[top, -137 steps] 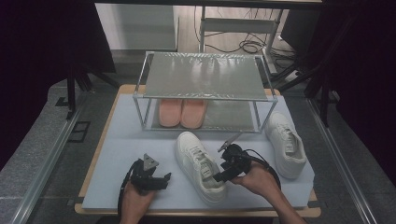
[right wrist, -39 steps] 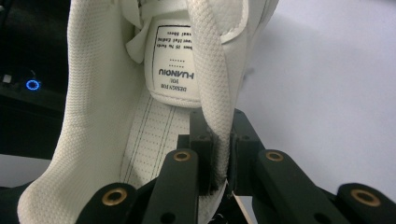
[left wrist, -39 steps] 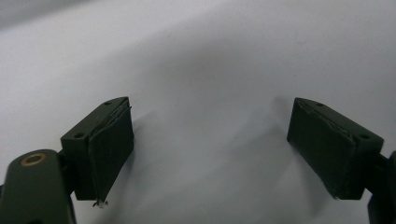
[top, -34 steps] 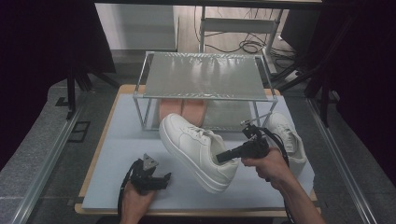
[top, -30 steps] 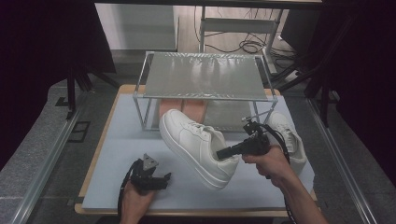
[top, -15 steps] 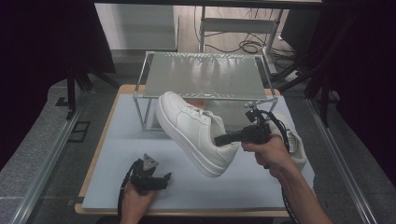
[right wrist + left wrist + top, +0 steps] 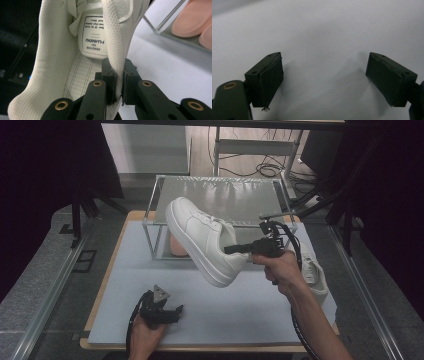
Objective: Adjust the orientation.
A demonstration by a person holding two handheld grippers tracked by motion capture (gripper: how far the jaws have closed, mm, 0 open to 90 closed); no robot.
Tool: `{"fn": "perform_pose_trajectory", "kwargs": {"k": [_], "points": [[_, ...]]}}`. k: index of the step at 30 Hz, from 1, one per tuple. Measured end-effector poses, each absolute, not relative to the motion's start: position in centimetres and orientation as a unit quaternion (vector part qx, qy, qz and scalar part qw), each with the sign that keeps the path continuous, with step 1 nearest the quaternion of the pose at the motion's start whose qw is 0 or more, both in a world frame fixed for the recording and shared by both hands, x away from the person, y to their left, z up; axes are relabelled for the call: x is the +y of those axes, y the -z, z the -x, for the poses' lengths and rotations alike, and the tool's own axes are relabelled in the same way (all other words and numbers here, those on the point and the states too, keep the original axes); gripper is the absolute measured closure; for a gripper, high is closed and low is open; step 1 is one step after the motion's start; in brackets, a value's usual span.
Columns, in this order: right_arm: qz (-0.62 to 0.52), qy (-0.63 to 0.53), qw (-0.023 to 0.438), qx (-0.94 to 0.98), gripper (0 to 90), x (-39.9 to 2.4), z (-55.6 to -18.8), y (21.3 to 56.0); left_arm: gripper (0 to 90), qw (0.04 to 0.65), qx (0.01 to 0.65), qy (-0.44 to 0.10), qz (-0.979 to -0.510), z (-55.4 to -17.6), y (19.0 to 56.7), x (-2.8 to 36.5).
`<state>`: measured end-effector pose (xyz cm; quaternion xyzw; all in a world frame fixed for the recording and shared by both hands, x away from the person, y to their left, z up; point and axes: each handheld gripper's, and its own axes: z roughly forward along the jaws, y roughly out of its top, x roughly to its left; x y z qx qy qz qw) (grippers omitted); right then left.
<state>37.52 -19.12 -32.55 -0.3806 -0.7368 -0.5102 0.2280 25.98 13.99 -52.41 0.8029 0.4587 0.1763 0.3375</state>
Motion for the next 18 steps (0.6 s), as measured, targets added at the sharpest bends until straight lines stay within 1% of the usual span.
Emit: {"fn": "perform_pose_trajectory", "kwargs": {"k": [18], "points": [[0.437,0.554,0.207,-0.677,83.0,-18.4,-42.0,33.2,14.4,0.337,0.457,-0.176,-0.804,-26.0,52.4,14.0]]}}
